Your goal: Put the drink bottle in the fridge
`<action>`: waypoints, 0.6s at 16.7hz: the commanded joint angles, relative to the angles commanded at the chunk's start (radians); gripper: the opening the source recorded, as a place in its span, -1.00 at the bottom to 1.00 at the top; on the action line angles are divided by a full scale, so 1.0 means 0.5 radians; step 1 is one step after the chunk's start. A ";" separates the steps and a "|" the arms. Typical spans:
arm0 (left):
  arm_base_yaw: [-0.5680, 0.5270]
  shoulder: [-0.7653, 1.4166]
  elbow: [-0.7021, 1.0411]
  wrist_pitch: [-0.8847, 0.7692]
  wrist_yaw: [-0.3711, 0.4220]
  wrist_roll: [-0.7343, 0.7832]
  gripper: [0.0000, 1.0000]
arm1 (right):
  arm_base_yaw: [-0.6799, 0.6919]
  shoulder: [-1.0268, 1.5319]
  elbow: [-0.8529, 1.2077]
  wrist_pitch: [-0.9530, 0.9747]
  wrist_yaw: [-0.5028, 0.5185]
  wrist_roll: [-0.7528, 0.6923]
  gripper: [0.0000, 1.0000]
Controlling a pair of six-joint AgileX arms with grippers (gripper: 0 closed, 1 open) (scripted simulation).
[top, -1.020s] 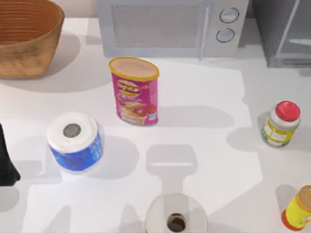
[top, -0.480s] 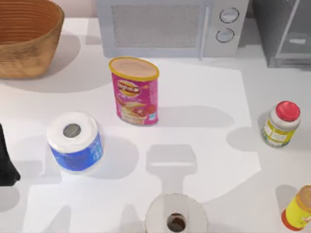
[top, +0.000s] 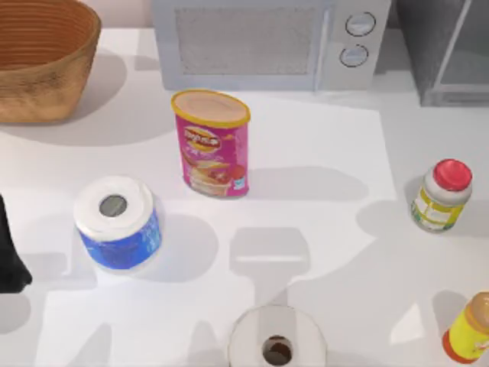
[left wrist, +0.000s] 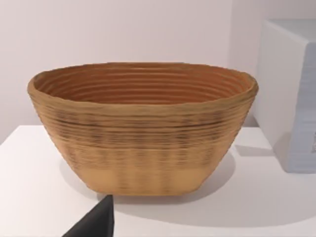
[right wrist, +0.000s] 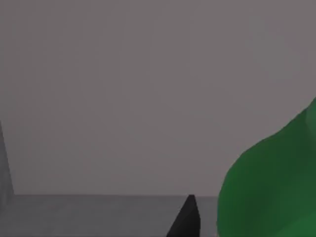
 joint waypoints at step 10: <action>0.000 0.000 0.000 0.000 0.000 0.000 1.00 | 0.003 0.024 0.028 -0.026 0.009 0.001 -0.23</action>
